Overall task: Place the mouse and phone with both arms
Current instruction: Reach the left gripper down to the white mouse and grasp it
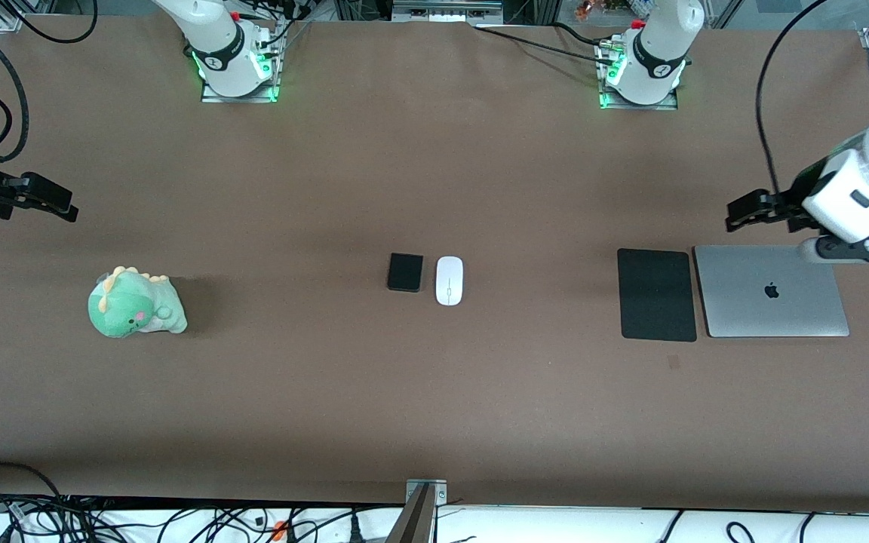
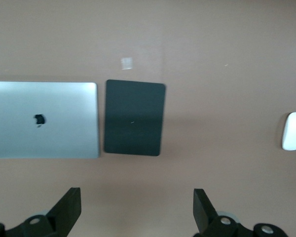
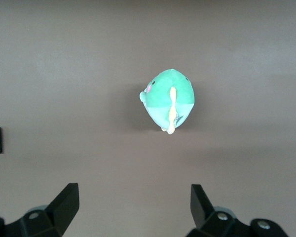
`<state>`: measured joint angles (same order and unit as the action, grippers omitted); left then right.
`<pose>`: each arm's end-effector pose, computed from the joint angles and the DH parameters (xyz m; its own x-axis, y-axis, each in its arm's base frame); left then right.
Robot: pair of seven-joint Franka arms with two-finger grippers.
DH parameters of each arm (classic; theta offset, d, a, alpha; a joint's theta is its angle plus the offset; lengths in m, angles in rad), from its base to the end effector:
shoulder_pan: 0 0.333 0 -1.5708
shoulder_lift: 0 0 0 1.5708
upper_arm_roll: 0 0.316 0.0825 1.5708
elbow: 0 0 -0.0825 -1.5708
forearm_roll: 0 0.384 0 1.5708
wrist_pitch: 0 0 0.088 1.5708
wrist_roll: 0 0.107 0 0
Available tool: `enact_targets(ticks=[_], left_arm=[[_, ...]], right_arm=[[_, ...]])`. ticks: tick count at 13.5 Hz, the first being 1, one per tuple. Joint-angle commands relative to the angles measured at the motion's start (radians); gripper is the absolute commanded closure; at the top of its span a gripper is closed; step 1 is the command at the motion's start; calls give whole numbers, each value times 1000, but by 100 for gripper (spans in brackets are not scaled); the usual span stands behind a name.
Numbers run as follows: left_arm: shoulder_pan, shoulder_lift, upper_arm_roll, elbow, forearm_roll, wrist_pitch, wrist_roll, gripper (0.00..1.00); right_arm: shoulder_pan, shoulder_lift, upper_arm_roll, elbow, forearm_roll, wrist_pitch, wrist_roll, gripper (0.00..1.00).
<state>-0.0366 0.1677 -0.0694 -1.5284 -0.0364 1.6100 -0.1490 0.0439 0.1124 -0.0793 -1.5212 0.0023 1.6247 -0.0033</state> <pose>0.6003 -0.0645 0.5508 0.9948 0.0447 -0.0918 0.0480 -0.9983 0.0344 0.5925 -0.0182 0.5884 0.9995 -0.0318 -0.0086 -0.0317 -0.9995 0.0066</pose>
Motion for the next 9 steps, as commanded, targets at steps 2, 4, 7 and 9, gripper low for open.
enact_targets(ticks=[2,4,7,9], left_arm=[[-136,88,5,27,-29,99,-162,0],[-202,140,5,27,-59,178,-234,0],[-319,232,5,27,-59,315,-345,0],[-409,311,5,28,-60,396,-409,0]], right_arm=[[-13,1,10,9,15,-13,-6,0],[-15,1,9,9,15,-13,-7,0],[-15,1,9,9,15,-13,-7,0],[-15,1,9,9,15,-13,-6,0]])
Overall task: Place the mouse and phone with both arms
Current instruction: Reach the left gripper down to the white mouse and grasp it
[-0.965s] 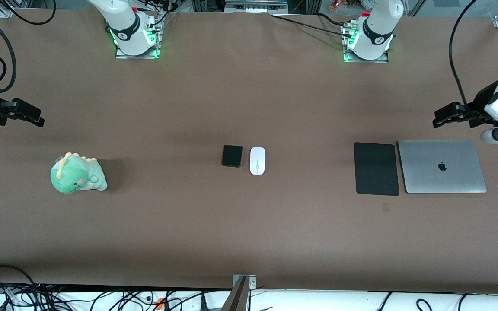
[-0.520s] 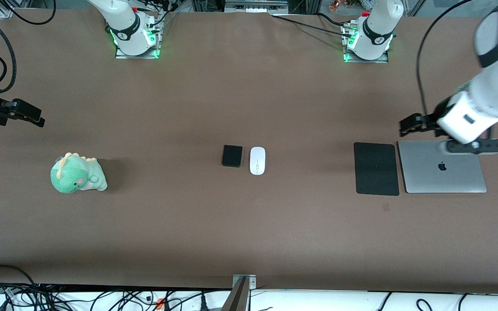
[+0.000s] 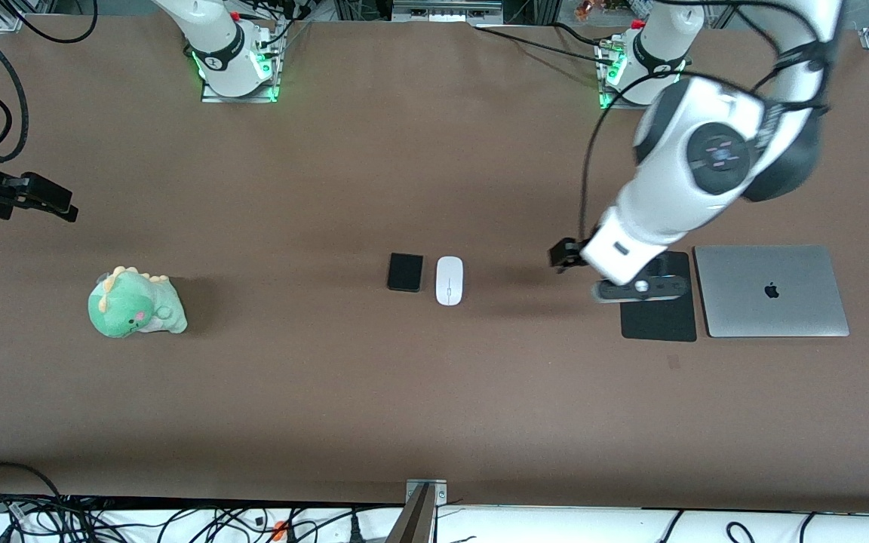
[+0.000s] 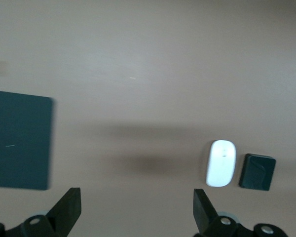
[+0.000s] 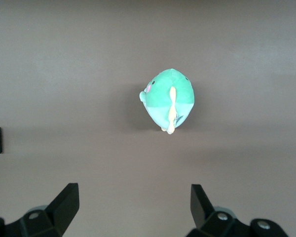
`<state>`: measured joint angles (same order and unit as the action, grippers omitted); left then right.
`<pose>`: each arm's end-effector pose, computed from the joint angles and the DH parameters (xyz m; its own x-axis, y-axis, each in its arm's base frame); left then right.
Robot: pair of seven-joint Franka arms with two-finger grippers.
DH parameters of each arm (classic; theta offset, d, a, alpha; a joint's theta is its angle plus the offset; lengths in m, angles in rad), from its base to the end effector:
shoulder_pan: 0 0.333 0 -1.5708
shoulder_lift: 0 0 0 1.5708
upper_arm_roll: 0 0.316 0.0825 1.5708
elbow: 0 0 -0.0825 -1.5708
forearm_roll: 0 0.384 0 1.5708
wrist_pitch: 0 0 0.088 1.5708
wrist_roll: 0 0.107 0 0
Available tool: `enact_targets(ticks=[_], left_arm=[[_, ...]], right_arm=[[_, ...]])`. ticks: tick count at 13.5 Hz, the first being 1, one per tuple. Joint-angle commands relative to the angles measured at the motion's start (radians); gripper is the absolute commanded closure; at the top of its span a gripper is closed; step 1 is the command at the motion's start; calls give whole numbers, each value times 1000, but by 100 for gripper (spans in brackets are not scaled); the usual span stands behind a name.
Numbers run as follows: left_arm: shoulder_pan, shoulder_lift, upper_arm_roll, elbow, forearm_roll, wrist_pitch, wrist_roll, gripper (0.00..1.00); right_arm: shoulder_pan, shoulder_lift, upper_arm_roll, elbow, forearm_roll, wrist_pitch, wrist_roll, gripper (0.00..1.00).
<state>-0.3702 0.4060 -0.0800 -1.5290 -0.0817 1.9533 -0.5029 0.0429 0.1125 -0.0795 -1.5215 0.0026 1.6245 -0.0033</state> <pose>0.6119 -0.2936 0.4268 0.9955 0.0872 -0.0367 0.0906 -0.9906 0.1027 0.5925 -0.0189 0.5882 0.9994 -0.0330 -0.0092 -0.0330 -0.9994 0.0063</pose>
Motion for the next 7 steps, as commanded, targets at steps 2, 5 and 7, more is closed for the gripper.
enact_targets(ticks=[2,5,7], left_arm=[[-151,157,17,30,-9,128,-123,0],[-222,238,19,32,-3,238,-189,0],[-260,301,19,64,0,280,-197,0]], right_arm=[[-14,1,9,9,14,-12,-6,0],[-14,1,9,9,14,-12,-6,0],[-15,1,9,9,14,-12,-7,0]])
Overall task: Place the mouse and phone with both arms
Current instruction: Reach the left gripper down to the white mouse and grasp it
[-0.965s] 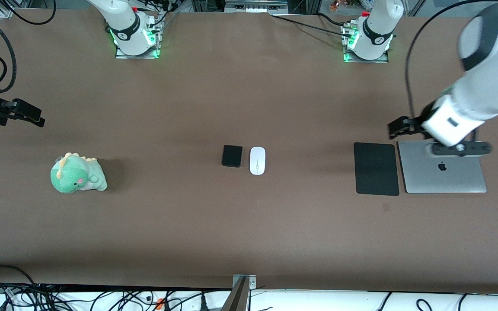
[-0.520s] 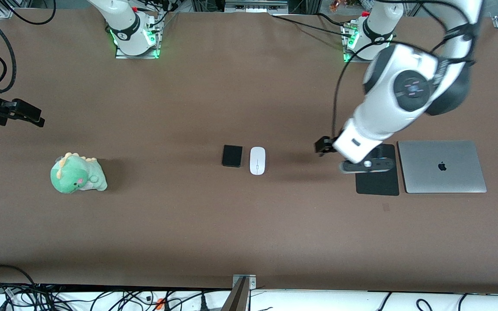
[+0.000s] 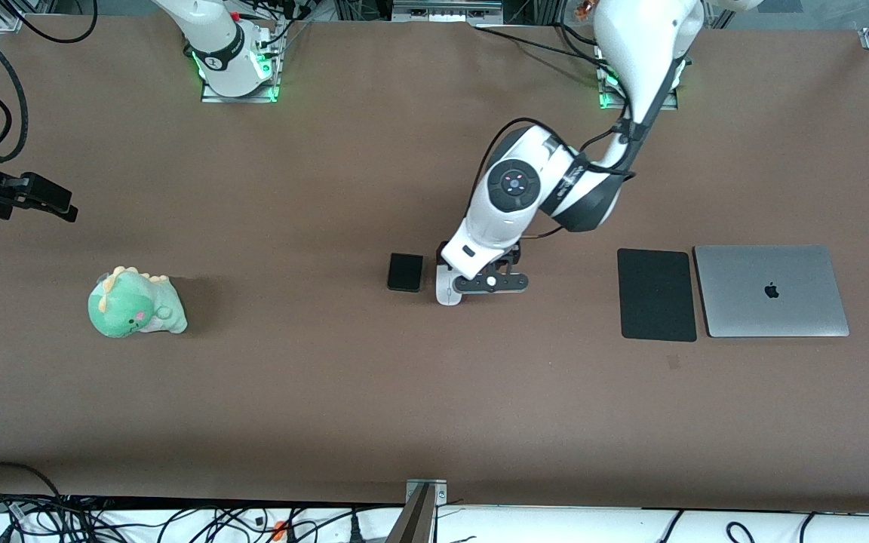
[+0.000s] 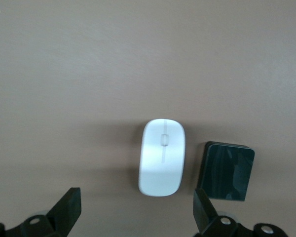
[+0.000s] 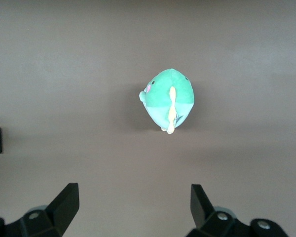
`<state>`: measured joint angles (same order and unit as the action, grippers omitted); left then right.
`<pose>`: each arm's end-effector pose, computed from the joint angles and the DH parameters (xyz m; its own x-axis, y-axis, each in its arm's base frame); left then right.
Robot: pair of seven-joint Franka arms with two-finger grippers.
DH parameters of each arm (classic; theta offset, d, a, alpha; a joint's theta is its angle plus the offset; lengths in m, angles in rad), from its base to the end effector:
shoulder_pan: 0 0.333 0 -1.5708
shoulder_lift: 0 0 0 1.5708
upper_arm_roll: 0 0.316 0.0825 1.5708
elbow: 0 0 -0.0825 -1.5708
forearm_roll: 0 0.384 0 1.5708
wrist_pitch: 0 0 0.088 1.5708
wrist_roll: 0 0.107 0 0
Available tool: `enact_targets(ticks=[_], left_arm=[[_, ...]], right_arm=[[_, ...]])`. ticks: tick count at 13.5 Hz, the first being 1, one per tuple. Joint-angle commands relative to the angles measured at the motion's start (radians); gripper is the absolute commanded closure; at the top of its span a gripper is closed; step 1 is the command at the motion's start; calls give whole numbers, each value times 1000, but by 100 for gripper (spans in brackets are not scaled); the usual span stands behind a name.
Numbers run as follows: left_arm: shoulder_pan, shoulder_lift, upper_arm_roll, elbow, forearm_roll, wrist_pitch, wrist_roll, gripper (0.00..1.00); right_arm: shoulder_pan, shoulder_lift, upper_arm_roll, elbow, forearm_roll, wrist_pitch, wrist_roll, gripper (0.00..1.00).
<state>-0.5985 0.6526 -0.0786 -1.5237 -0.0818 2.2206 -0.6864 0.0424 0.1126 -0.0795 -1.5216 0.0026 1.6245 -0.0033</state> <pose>0.5597 -0.4417 0.2816 0.9966 0.0721 -0.0404 0.0763 -0.9904 0.1151 0.5925 -0.0191 0.5881 0.9994 -0.0335 -0.0094 -0.0335 -0.9994 0.0063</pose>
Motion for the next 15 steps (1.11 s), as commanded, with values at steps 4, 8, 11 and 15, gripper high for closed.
enact_targets(ticks=[4,8,11,15], left_arm=[[-75,143,31,83,19,16,-24,0],[-93,188,31,103,39,54,-59,0],[-100,196,31,103,48,74,-85,0],[-98,217,39,103,57,74,-84,0]], right_arm=[[-15,7,9,8,14,-12,-7,0],[-15,9,9,8,14,-12,-7,0],[-13,24,10,0,14,-14,-7,0],[-7,65,15,-14,13,-17,-29,0]])
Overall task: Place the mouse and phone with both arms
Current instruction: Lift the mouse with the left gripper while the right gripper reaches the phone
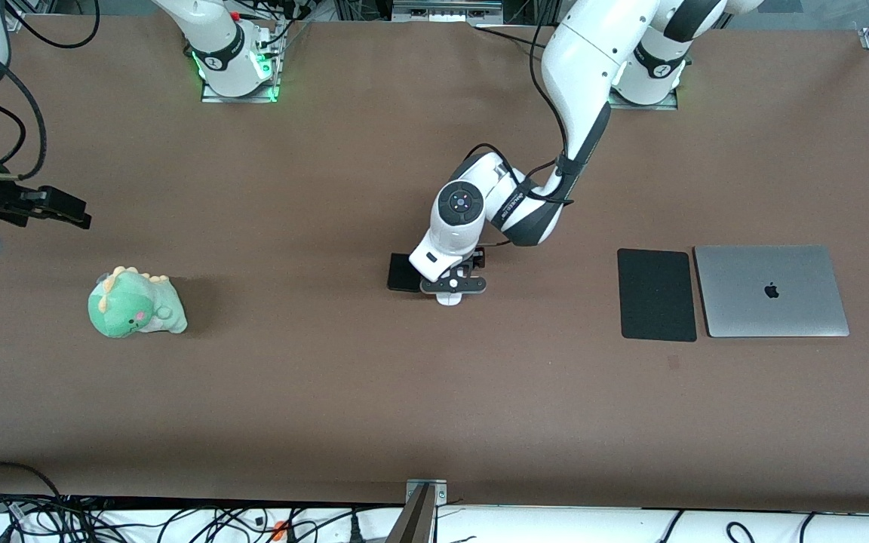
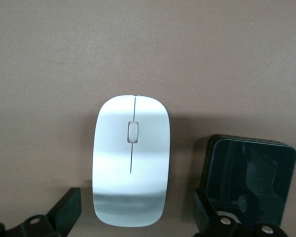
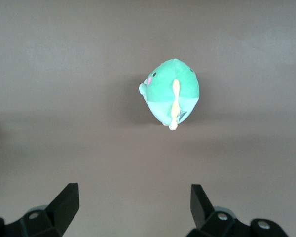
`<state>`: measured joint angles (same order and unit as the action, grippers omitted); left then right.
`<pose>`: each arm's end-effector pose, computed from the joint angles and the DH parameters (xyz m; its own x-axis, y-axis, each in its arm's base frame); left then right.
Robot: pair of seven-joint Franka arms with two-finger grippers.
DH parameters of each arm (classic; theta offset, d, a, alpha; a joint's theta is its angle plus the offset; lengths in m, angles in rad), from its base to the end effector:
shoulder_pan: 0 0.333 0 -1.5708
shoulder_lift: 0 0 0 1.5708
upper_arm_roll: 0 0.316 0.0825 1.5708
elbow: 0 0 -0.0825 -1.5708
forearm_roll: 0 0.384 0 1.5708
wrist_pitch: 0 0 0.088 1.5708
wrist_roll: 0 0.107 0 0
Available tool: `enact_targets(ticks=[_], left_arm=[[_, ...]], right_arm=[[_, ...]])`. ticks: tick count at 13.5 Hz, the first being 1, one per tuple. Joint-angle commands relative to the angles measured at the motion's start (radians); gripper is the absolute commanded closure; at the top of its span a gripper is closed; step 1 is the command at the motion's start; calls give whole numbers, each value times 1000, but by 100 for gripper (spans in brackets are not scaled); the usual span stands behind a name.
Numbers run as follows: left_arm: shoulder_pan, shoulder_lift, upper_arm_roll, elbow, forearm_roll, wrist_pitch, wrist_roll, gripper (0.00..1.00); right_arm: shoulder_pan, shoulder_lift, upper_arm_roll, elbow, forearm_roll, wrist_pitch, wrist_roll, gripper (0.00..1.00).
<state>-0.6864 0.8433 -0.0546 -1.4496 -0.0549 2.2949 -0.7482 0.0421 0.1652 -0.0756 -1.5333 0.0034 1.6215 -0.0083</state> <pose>0.5366 -0.4830 0.1835 0.9967 0.0601 -0.0553 0.0634 -0.9962 0.0603 0.6039 -0.0166 0.5509 0.9967 -0.0252 -0.0765 -0.0246 -0.9997 0.0084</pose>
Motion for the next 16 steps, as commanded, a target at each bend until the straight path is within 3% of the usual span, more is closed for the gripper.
enact_targets(ticks=[1,5,8,12,16], left_arm=[[-10,28,15,28,35,3,-22,0],[-10,33,15,29,38,8,-23,0],[-10,33,15,29,38,8,-23,20],[-9,31,15,29,38,8,-23,34],[-2,23,16,31,37,6,-34,42]], right_arm=[[-1,25,13,-8,12,-14,-33,0],[36,62,13,-45,29,20,-18,0],[70,92,13,-65,29,87,-16,0],[104,152,13,-68,30,168,-9,0],[185,188,13,-70,46,216,200,0]])
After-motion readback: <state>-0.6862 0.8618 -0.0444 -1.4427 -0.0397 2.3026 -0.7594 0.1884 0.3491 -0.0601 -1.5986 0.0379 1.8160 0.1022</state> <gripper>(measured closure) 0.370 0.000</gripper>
